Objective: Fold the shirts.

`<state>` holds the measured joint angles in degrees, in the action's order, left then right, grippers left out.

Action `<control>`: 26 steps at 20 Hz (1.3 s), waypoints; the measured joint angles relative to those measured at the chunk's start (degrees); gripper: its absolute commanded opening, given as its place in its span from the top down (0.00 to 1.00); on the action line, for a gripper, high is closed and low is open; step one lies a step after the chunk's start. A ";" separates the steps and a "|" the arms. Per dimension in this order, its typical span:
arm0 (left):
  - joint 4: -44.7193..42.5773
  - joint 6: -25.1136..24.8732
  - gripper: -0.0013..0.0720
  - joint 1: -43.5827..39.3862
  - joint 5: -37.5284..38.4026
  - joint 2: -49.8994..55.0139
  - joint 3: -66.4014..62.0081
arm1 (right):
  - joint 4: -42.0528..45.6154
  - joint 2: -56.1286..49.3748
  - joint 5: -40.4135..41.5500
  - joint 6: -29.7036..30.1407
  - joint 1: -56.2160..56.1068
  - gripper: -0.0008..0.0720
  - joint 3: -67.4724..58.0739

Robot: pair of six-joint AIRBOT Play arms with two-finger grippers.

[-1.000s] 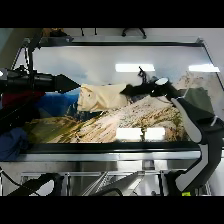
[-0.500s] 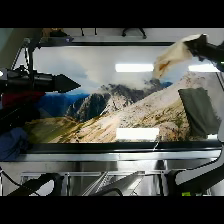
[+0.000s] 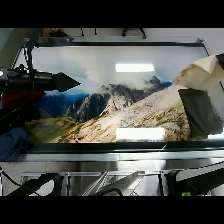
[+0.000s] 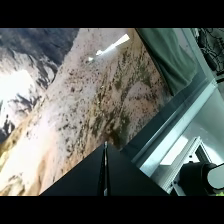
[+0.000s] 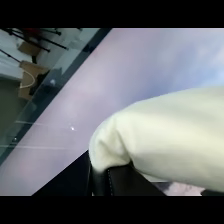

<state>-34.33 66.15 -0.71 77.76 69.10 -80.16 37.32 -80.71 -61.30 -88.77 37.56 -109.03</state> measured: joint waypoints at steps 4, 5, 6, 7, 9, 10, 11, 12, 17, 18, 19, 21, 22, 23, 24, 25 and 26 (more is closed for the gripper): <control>0.00 -0.02 0.96 0.00 -0.04 0.00 0.00 | 2.01 2.12 -6.25 -3.91 3.80 0.96 -0.04; 0.00 -0.02 0.96 0.00 -0.07 0.00 0.00 | 2.34 2.78 -7.50 -4.31 4.74 0.96 -0.04; 0.00 -0.02 0.96 0.00 -0.07 0.00 0.00 | 2.43 3.43 -8.94 -4.68 5.79 0.96 -0.04; -0.02 -0.02 0.96 0.00 -0.02 0.00 0.00 | 2.73 4.04 -10.27 -4.76 6.73 0.96 -0.04; -0.02 -0.02 0.96 0.00 0.11 0.00 0.00 | 2.80 4.98 -13.57 -5.33 8.55 0.96 -0.04; -0.04 -0.02 0.96 0.00 0.42 0.00 0.00 | 2.89 5.35 -15.45 -5.35 9.35 0.96 -0.04; -0.04 -0.02 0.96 0.00 0.66 0.00 0.00 | 3.08 5.66 -17.20 -5.68 10.01 0.96 -0.04; -0.07 -0.02 0.96 0.00 0.94 0.00 0.00 | 3.43 5.95 -19.08 -5.86 10.56 0.96 -0.04; -0.11 -0.04 0.96 0.00 2.29 0.00 0.02 | 12.22 7.04 -27.58 -11.72 11.61 0.96 0.17; -0.11 -0.04 0.96 0.00 2.51 0.00 0.02 | 14.14 7.30 -28.96 -12.92 11.65 0.96 0.44; -0.11 -0.04 0.96 0.00 2.67 0.00 0.02 | 15.80 7.61 -30.14 -14.03 11.72 0.96 0.81; -0.13 -0.04 0.96 0.00 2.97 0.00 0.02 | 18.60 8.15 -31.85 -16.17 11.76 0.96 2.03; -0.13 -0.04 0.96 0.00 3.04 0.00 0.02 | 19.76 8.33 -32.57 -16.79 11.78 0.96 2.80; -0.13 -0.04 0.96 -0.02 3.06 0.00 0.02 | 20.81 8.46 -33.24 -17.38 11.80 0.96 3.69; -0.15 -0.07 0.96 -0.04 3.13 0.00 0.02 | 22.03 8.57 -34.03 -17.79 11.80 0.96 4.76; -0.13 -0.07 0.96 -0.04 3.19 0.00 0.02 | 23.61 8.63 -35.10 -18.18 11.80 0.93 5.88; -0.15 -0.07 0.96 -0.04 3.28 0.00 0.02 | 25.24 8.68 -36.02 -18.23 11.78 0.72 6.71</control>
<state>-34.48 66.08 -0.75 81.03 69.10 -80.14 62.57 -72.03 -97.32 -107.00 49.34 -102.32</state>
